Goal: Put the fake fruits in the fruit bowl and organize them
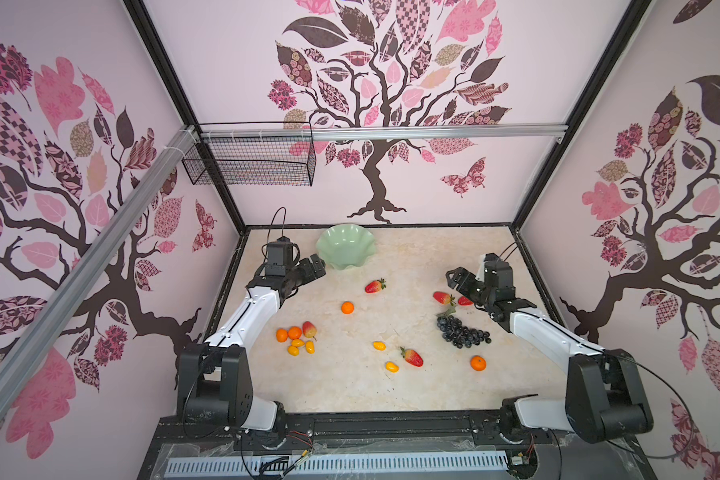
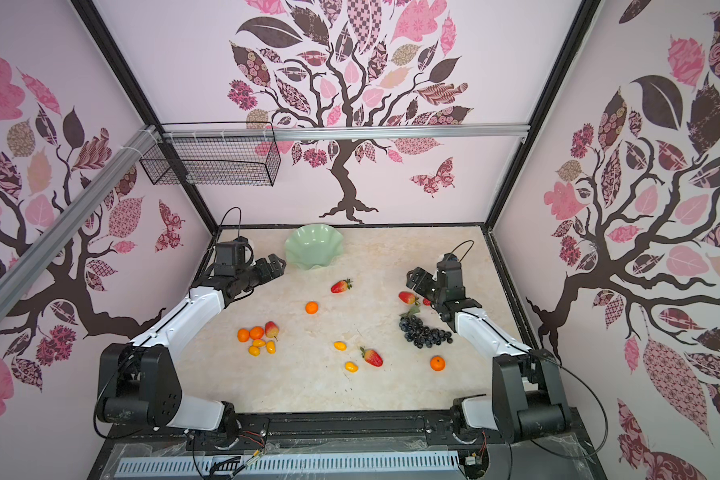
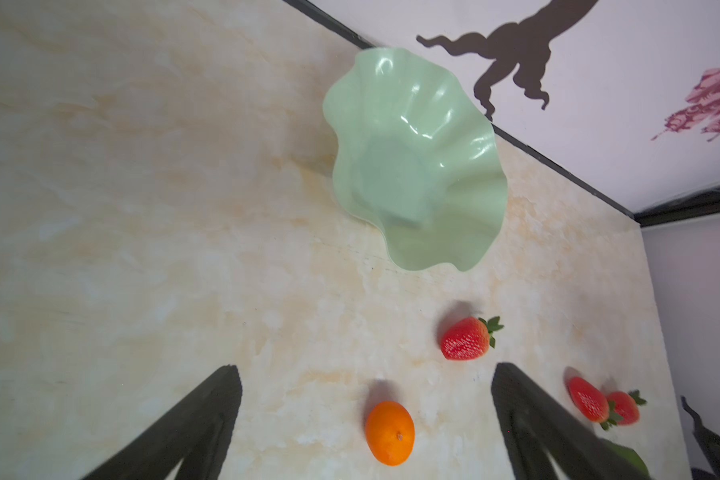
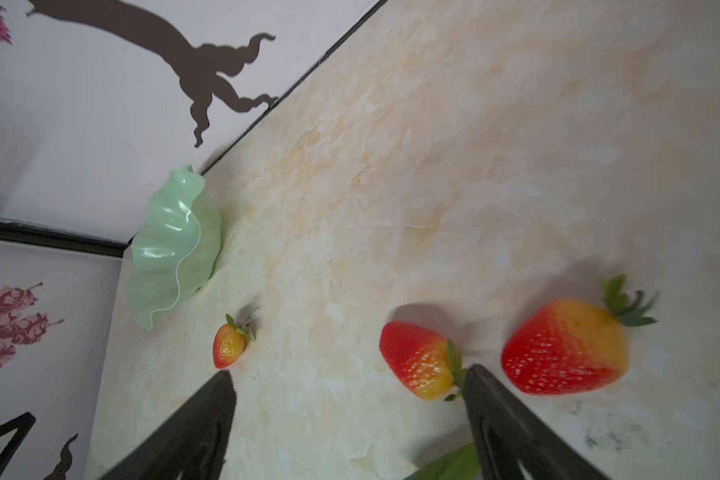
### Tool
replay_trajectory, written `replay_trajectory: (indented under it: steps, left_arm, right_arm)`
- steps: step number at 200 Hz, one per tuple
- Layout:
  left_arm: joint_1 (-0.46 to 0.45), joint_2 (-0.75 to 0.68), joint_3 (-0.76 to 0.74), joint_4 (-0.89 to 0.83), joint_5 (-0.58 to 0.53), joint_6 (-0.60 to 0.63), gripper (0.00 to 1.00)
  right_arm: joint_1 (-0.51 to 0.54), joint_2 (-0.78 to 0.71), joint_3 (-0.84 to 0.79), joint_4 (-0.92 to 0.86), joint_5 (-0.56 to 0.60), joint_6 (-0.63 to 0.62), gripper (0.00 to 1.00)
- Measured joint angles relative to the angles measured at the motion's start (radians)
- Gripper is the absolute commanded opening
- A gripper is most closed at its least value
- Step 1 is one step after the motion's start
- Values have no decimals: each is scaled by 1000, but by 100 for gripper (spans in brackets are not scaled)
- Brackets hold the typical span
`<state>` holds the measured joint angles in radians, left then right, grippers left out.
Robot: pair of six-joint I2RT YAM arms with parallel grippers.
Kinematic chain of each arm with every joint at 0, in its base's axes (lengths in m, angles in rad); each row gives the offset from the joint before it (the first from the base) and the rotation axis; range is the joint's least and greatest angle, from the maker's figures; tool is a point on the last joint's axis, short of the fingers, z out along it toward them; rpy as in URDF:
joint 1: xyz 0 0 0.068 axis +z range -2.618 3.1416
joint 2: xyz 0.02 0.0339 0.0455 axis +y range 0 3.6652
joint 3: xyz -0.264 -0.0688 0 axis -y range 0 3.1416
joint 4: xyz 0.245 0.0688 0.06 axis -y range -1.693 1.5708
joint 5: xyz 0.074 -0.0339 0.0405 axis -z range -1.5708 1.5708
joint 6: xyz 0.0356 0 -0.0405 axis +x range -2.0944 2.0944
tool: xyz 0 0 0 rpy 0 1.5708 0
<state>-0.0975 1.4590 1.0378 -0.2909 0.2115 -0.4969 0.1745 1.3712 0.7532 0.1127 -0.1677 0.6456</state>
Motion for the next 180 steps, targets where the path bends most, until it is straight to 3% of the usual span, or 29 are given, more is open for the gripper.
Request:
replay_trajectory:
  steps: [46,88,146,180]
  left_arm:
    - [-1,40,28,2,165,-3,98]
    - [1,54,34,2,239,-5,98]
    - [39,52,34,37,281,-39,98]
    - [66,25,30,74,249,-83,98]
  right_arm:
    - [163,199,211,-40,-1,47,79]
    - [273,388,434,-100,31,89,70]
    - [323,639,699,-125,12,203,64]
    - [335,772,859,-144,-5,266,61]
